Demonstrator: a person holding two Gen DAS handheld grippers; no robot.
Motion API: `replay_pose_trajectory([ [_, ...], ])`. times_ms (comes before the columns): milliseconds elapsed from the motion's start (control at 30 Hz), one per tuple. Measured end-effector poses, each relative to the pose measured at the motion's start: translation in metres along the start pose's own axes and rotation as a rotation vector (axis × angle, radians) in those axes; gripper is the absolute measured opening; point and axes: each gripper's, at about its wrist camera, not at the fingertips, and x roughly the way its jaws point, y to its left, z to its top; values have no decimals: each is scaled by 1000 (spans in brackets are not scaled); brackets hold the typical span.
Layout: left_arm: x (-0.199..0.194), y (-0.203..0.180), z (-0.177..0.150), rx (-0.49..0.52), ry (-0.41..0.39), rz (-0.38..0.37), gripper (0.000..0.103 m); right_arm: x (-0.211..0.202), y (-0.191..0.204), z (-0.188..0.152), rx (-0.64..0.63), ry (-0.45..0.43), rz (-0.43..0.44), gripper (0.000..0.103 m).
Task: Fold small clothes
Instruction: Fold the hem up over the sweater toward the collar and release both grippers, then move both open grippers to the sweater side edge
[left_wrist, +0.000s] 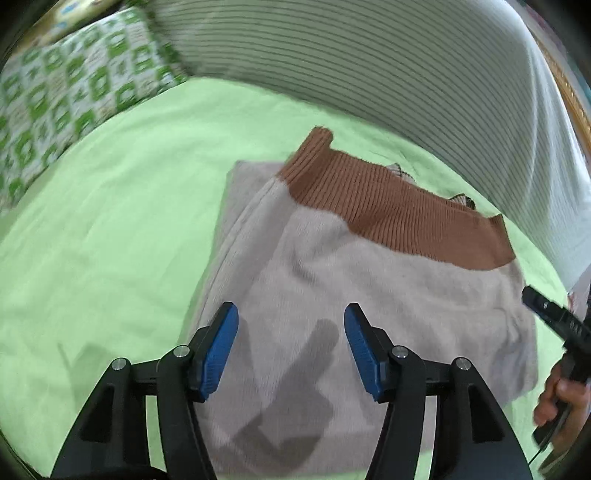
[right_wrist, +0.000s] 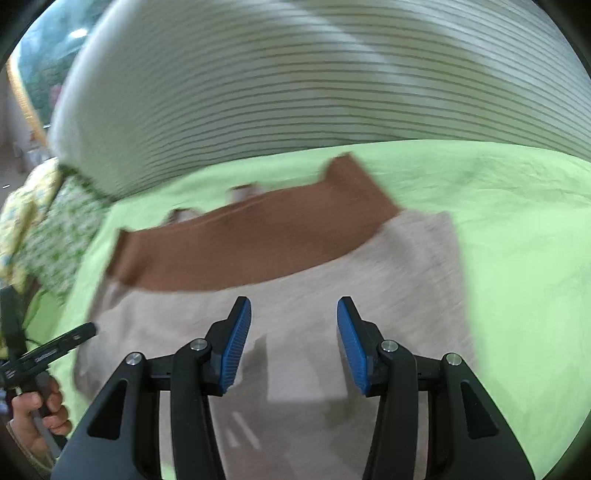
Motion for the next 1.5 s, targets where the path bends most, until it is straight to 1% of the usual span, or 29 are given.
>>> replay_pose_trajectory([
  [33,-5,2,-6,-7,8,4,60,-1,14,-9,-21,11,30,50],
  [100,-15,9,-16,-34,15,1,60,1,29,-17,-52,37,66,50],
  [167,-21,15,-25,-60,26,0,61,7,40,-27,-69,68,76,50],
  [233,-30,22,-36,-83,38,17,63,13,39,-35,-63,102,55,50],
  [267,-33,26,-41,-98,44,23,66,17,35,-39,-51,121,34,50],
  [400,-39,46,-59,-187,77,-9,70,24,20,-48,-4,165,-39,50],
  [467,-41,51,-66,-225,84,-21,73,25,15,-48,10,177,-50,50],
  [567,-44,59,-72,-283,100,7,80,16,15,-49,17,175,-71,50],
  [600,-46,62,-74,-306,102,9,80,13,18,-48,22,170,-76,50],
  [667,-47,67,-78,-339,102,-9,80,3,21,-48,43,143,-52,50],
  [733,-46,71,-82,-366,121,-10,80,-4,28,-46,52,117,-20,50],
  [867,-39,79,-89,-441,149,-46,80,-2,54,-39,33,99,42,50],
  [967,-31,83,-89,-499,154,-76,80,6,73,-36,5,103,71,50],
  [1067,-26,81,-85,-521,147,-94,80,14,77,-35,19,114,83,50],
  [1133,-21,78,-81,-522,143,-103,80,20,76,-37,36,129,93,50],
  [1233,-14,75,-74,-532,131,-102,80,27,74,-44,34,148,84,50],
  [1367,-8,71,-70,-549,107,-98,80,39,63,-60,61,214,79,50],
  [1500,-5,68,-68,-552,94,-100,80,36,60,-62,71,208,85,50],
])
